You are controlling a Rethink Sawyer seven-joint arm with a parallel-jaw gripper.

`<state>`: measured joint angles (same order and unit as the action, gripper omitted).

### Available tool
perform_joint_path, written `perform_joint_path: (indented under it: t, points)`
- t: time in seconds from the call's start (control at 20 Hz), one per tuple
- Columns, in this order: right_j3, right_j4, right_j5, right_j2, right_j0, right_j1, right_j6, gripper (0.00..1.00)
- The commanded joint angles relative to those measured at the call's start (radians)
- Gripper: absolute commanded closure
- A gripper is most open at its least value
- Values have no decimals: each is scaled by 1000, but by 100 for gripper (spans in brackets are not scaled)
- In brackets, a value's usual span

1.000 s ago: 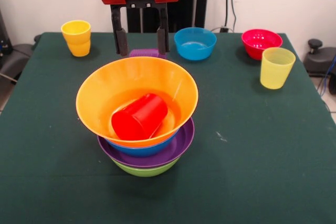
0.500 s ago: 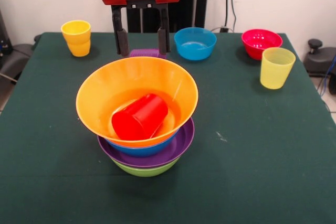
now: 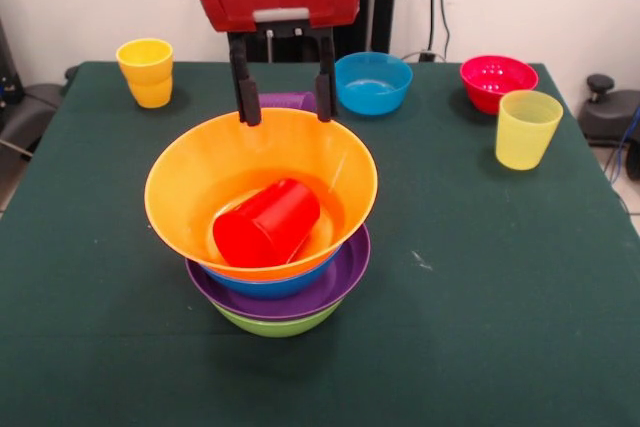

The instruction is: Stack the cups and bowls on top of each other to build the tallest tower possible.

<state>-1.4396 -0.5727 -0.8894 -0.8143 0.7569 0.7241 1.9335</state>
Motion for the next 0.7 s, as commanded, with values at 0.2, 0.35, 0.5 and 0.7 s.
perform_joint_path:
  t: [0.2,0.35,0.5,0.7]
  points:
    - [-213,50,-44,26,-39,180,-35,0]
    - [-313,129,-36,-6,-8,276,-20,0]
    - [-429,148,55,-14,33,336,-26,0]
    - [-616,160,226,-17,105,430,-17,0]
